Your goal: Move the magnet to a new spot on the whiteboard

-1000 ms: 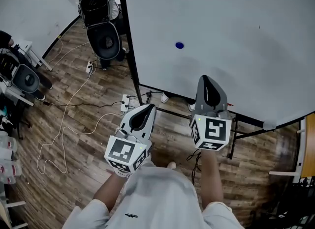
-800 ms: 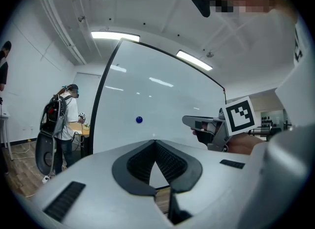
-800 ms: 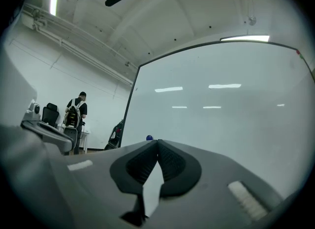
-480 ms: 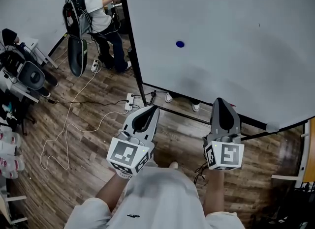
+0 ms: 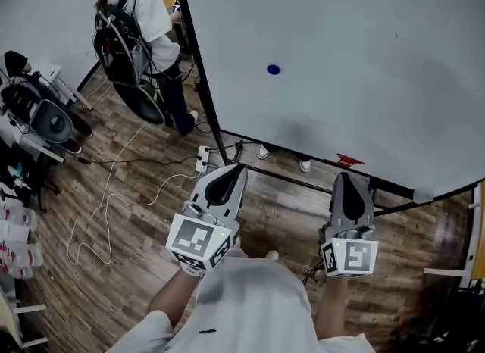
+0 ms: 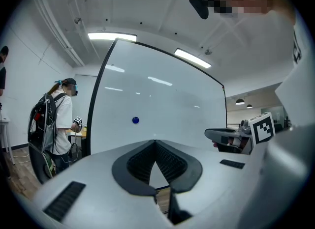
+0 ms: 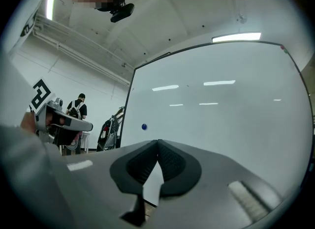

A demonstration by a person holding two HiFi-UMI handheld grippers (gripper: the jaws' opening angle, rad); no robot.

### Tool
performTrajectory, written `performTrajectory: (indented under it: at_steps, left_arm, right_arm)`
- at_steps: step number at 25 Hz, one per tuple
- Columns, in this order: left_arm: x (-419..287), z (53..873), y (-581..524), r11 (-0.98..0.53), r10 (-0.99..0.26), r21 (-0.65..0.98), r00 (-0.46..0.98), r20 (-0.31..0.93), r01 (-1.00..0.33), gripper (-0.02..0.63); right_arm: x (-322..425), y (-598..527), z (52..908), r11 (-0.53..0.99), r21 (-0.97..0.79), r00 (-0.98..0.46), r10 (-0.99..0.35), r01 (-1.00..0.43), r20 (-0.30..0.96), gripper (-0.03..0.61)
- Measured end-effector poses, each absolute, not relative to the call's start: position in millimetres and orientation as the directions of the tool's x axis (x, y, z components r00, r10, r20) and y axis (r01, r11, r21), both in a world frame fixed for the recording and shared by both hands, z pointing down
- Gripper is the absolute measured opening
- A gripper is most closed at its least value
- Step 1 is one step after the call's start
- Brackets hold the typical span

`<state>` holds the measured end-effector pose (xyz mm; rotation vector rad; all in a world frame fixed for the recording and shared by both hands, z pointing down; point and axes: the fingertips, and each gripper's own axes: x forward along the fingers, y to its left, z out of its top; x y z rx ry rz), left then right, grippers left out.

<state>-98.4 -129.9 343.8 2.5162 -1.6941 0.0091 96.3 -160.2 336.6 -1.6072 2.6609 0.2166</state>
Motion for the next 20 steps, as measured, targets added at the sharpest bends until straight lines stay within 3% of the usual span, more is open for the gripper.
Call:
performTrajectory:
  at_steps: [20]
  left_arm:
    - [-92.3, 348.7, -135.9, -0.376, -0.920, 0.085, 0.383, 0.087, -0.923, 0.006]
  right_arm:
    - [86.6, -162.5, 347.8, 0.504, 0.077, -0.509, -0.858, -0.860, -0.069, 0.009]
